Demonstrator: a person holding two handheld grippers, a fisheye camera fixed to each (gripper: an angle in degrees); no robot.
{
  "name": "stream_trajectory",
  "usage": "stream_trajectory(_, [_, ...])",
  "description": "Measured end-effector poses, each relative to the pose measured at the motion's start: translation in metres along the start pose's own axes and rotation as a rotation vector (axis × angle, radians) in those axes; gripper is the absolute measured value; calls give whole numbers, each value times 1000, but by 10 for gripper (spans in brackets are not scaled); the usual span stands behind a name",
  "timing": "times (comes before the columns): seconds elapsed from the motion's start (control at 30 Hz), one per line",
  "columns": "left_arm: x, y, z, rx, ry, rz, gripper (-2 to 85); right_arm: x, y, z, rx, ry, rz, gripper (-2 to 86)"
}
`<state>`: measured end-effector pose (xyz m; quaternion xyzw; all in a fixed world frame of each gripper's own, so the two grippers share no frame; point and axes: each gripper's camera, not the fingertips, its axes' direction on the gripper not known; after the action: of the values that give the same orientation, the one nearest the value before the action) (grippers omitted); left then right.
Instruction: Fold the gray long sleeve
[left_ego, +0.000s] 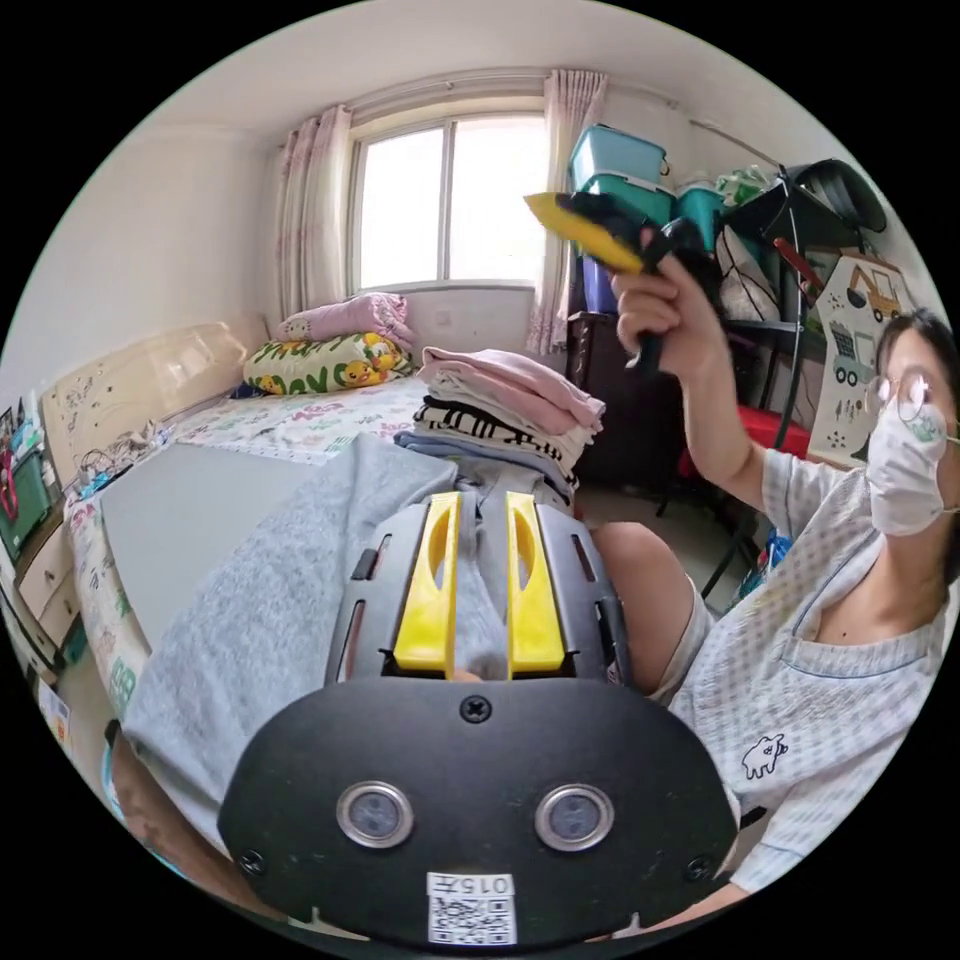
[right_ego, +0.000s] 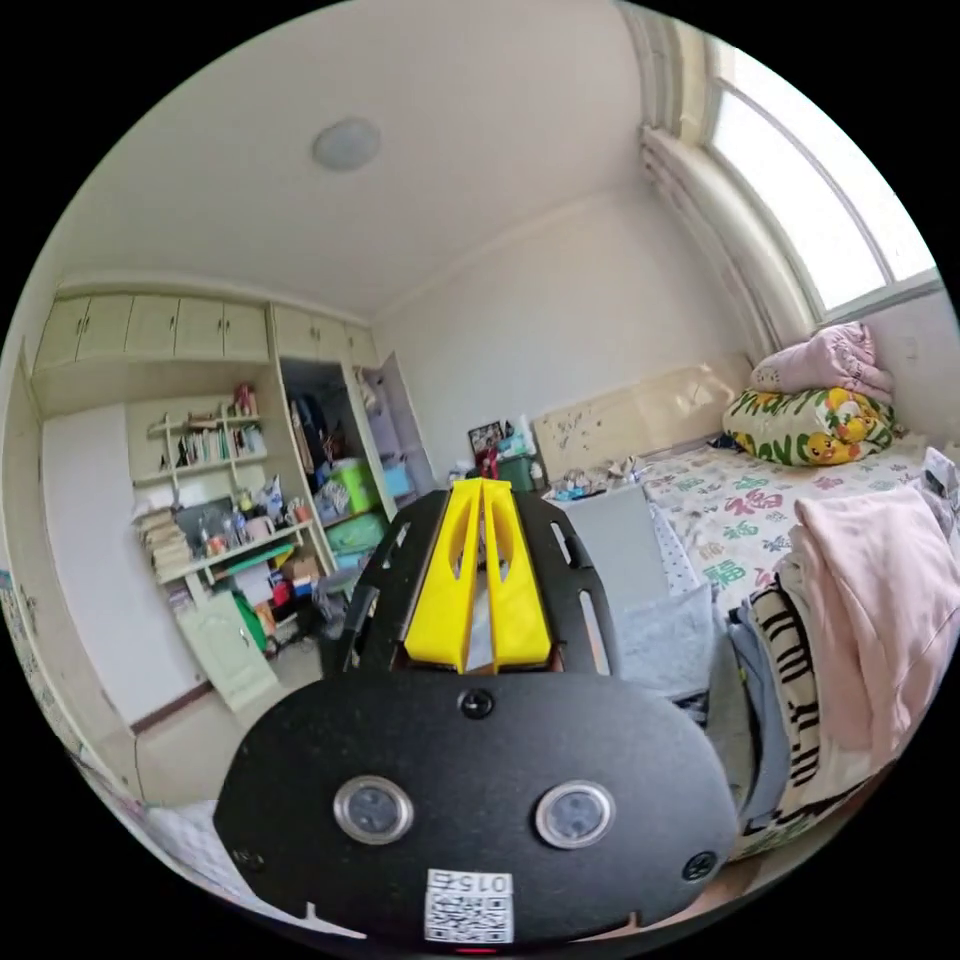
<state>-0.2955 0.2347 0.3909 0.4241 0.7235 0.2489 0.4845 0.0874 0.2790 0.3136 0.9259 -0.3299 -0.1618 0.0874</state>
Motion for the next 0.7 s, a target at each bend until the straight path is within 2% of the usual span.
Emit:
stream_trajectory(0.07, [-28, -35, 14, -97, -9, 20, 79, -54, -27, -4, -54, -23, -12, -5])
stream_trajectory(0.17, [-60, -64, 16, -61, 68, -11, 81, -121, -28, -29, -55, 47, -172, -5])
stream_trajectory(0.23, [-68, -71, 15, -43, 106, -15, 82, -129, -27, -53, -16, 73, -178, -6])
stream_trajectory(0.4, [-59, -74, 8, -39, 64, -15, 85, -105, -38, -118, -42, -74, -119, -6])
stream_trajectory(0.57, [-45, -89, -9, -19, 35, -35, 85, -88, -49, -211, 70, -229, -195, -6])
stream_trajectory(0.7, [-39, -103, -14, -12, 26, -58, 82, -55, -49, -247, 21, -211, -103, -6])
